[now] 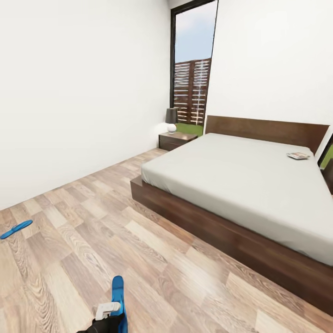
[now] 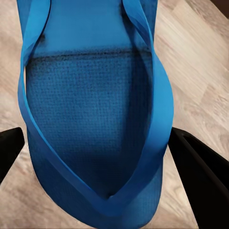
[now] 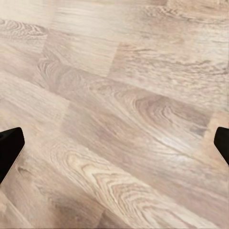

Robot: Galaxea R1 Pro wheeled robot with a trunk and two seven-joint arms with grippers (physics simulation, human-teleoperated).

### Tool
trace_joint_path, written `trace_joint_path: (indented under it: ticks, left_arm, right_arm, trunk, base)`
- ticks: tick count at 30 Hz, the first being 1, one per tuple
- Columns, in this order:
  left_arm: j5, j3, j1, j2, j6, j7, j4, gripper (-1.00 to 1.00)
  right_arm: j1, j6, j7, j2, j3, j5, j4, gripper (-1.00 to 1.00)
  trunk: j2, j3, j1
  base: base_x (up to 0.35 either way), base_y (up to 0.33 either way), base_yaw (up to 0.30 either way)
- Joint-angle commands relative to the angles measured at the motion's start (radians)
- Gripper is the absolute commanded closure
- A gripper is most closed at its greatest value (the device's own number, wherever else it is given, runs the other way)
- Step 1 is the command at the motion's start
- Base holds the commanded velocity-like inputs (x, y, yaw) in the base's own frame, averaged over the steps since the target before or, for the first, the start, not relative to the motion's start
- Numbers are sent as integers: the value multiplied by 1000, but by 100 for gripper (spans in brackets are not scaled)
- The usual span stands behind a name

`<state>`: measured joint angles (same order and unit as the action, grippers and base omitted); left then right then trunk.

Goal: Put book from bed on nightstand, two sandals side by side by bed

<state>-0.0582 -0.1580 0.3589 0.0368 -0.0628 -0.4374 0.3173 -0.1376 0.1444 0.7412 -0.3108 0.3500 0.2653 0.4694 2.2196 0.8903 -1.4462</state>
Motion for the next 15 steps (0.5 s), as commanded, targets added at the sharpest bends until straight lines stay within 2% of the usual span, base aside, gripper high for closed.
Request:
trace_joint_path:
  ticks: [1, 6, 15]
  left_arm:
    - [-6, -3, 0, 0, 0, -6, -1, 100]
    - [-6, -3, 0, 0, 0, -6, -1, 100]
    - [-6, 0, 0, -3, 0, -5, -1, 100]
  right_arm:
    - [0, 10, 4, 0, 3, 9, 0, -100]
    - [0, 11, 4, 0, 3, 9, 0, -100]
    - [0, 9, 0, 2, 1, 8, -2, -100]
  trunk:
    - [0, 1, 0]
    - [0, 1, 0]
    - [0, 1, 0]
  base:
    - [331, 0, 13]
    - [168, 0, 88]
    - [10, 0, 276]
